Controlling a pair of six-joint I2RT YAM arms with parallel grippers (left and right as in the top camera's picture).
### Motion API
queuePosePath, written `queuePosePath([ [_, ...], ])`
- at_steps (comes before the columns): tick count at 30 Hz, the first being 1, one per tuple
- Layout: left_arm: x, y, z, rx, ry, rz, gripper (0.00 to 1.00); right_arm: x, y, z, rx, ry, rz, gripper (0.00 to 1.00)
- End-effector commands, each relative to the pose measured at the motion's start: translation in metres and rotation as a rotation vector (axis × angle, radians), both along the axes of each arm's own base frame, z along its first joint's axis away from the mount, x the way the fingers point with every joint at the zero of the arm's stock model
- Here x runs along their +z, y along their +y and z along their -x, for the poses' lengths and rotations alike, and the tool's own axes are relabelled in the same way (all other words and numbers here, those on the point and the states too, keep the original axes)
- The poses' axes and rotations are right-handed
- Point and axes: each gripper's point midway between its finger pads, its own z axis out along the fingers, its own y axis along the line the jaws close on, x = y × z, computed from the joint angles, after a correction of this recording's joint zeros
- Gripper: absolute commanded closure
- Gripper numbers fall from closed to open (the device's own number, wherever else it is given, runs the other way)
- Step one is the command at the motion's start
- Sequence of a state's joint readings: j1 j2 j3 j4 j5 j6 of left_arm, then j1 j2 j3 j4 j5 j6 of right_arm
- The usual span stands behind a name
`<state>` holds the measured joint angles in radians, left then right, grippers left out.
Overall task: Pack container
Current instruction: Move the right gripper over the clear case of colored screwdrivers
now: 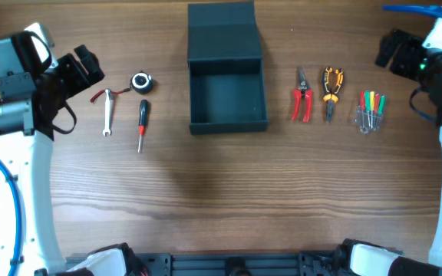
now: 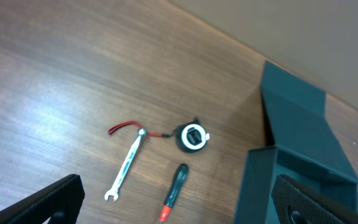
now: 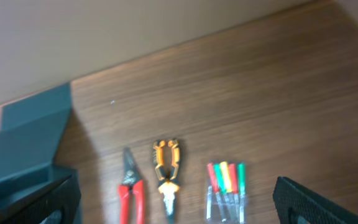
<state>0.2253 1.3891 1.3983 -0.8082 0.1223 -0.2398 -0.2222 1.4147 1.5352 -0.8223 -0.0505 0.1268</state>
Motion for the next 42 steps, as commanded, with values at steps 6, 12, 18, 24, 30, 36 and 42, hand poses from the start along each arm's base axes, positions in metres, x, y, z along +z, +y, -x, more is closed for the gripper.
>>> queuePosePath([
  [6, 0.005, 0.031, 0.001, 0.077, 0.001, -0.070, 0.00, 0.009, -0.023, -0.024, -0.021, -0.060, 0.094, 0.00],
  [12, 0.003, 0.031, 0.003, 0.079, 0.012, -0.069, 0.00, -0.033, -0.035, -0.060, 0.076, 0.087, 0.184, 0.00],
  [18, 0.003, 0.031, 0.003, 0.079, 0.012, -0.068, 0.00, -0.132, -0.061, -0.045, -0.011, 0.430, 0.041, 0.06],
  [24, 0.003, 0.031, 0.003, 0.079, 0.012, -0.068, 0.00, -0.195, -0.064, -0.022, -0.051, 0.637, -0.070, 0.02],
  [30, 0.003, 0.031, 0.003, 0.079, 0.012, -0.068, 0.00, -0.233, -0.060, -0.016, -0.063, 0.661, -0.101, 0.00],
  [36, 0.003, 0.031, 0.003, 0.079, 0.012, -0.068, 0.00, -0.264, -0.053, -0.018, -0.044, 0.628, -0.126, 0.00],
  [42, 0.003, 0.031, 0.004, 0.079, 0.013, -0.068, 0.00, -0.284, -0.049, -0.013, -0.039, 0.618, -0.137, 0.00],
])
